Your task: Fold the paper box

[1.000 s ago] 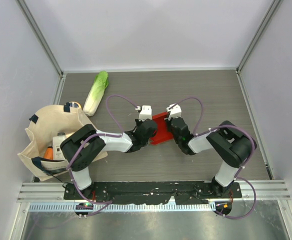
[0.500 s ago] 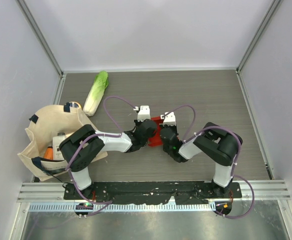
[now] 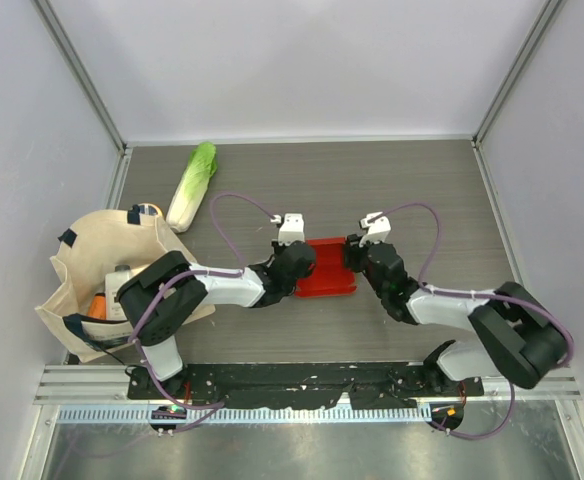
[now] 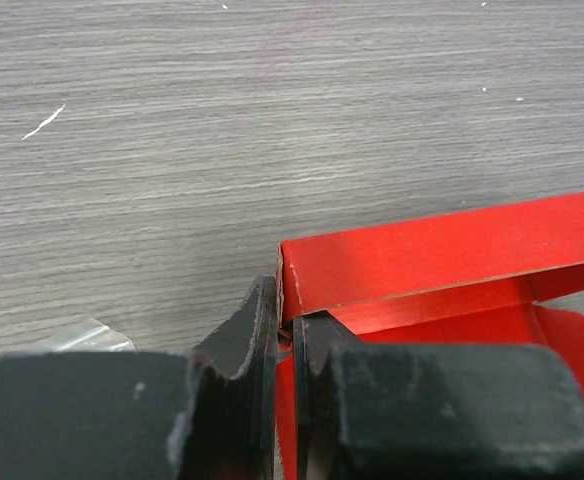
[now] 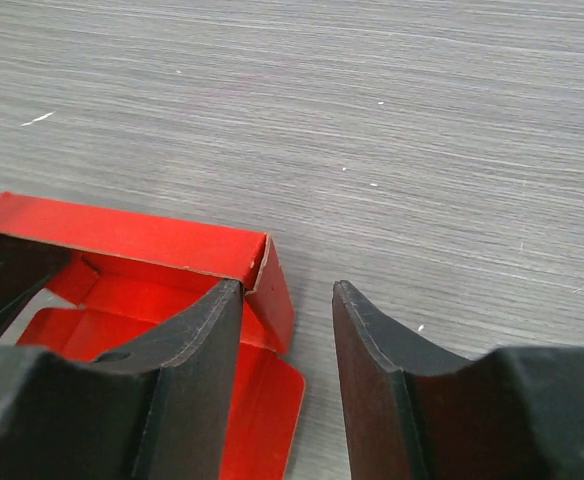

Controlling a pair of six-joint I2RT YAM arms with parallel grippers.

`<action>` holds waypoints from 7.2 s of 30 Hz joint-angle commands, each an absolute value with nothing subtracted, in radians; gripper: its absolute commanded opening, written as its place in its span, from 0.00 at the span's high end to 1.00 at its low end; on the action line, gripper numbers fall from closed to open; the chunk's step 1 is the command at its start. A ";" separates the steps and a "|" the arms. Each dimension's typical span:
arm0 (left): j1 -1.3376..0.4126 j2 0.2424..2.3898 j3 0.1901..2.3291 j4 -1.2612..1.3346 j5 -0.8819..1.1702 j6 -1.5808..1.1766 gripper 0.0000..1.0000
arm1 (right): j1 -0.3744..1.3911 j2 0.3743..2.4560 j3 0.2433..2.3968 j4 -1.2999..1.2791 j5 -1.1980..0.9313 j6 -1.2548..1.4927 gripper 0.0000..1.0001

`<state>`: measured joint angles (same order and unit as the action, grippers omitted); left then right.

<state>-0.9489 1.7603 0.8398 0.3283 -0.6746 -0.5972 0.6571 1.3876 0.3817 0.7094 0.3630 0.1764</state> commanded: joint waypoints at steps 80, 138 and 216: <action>-0.831 1.730 0.742 0.610 -0.361 -0.138 0.53 | 0.770 1.489 0.495 0.643 0.615 0.281 0.78; -0.686 1.542 0.764 0.402 0.100 -0.098 0.59 | 0.581 1.462 0.615 0.327 0.210 0.302 0.99; -0.896 1.298 0.758 -0.005 -0.120 -1.270 0.35 | 0.640 1.198 0.624 -0.072 0.472 0.971 0.99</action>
<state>-0.8471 1.2495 0.7219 -0.0738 -0.0742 -1.1564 0.6437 1.2819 0.6300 -0.0624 0.4232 0.8326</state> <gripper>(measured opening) 0.658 0.062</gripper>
